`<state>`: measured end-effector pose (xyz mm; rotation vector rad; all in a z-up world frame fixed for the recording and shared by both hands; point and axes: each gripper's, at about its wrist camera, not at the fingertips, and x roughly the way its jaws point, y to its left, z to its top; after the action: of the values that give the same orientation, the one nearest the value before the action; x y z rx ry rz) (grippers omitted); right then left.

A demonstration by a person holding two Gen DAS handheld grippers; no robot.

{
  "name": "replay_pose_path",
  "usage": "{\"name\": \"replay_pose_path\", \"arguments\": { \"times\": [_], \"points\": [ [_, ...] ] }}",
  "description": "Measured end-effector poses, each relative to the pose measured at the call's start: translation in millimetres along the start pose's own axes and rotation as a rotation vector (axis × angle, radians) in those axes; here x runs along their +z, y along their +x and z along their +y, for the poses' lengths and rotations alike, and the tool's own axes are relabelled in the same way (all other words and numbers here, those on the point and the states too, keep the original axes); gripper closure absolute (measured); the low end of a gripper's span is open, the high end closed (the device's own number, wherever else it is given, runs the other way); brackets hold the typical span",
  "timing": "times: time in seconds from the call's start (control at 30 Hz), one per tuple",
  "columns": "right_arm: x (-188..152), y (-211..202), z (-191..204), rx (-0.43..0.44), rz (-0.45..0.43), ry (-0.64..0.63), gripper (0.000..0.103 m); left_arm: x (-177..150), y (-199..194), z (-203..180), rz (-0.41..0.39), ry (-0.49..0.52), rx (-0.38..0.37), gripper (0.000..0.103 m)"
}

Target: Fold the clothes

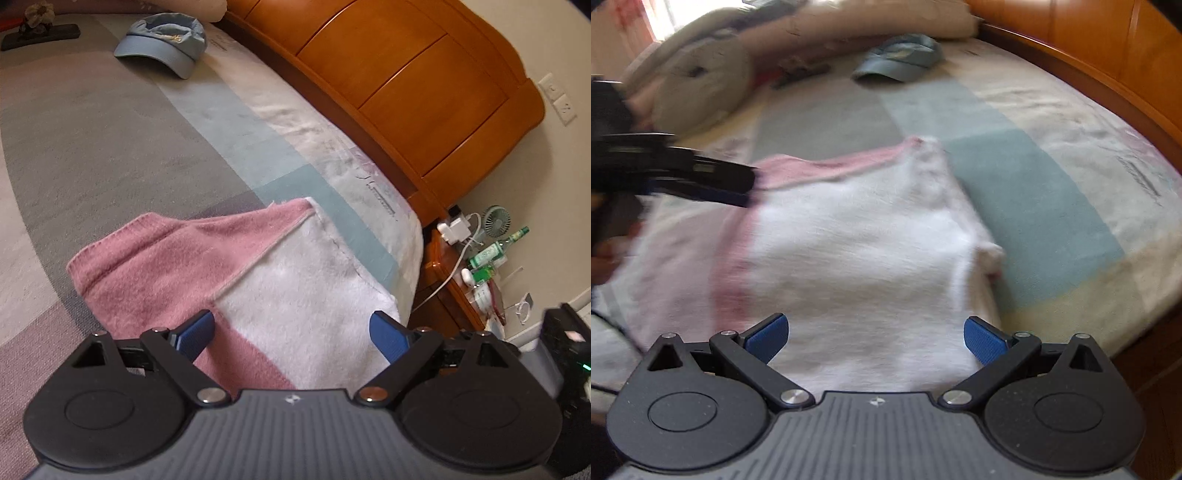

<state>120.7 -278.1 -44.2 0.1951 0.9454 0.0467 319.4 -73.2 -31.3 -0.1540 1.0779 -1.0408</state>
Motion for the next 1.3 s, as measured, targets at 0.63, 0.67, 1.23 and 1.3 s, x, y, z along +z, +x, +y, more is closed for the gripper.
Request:
{"name": "replay_pose_path", "arguments": {
  "times": [0.63, 0.67, 1.23, 1.3],
  "points": [
    [84.0, 23.2, -108.7, 0.296, 0.033, 0.181, 0.0, -41.4, -57.2, -25.3, -0.137, -0.235, 0.251, 0.012],
    [85.9, 31.2, -113.8, 0.338, 0.065, 0.191, 0.0, -49.0, -58.0, -22.4, -0.145, -0.269, 0.263, 0.012],
    [110.5, 114.7, -152.1, 0.652, 0.318, 0.36, 0.0, -72.3, 10.3, 32.7, -0.097, -0.641, 0.07, 0.01],
    [116.6, 122.2, -154.5, 0.685, 0.317, 0.388, 0.0, -67.0, 15.6, 36.7, -0.093, -0.637, 0.055, 0.005]
  ]
}}
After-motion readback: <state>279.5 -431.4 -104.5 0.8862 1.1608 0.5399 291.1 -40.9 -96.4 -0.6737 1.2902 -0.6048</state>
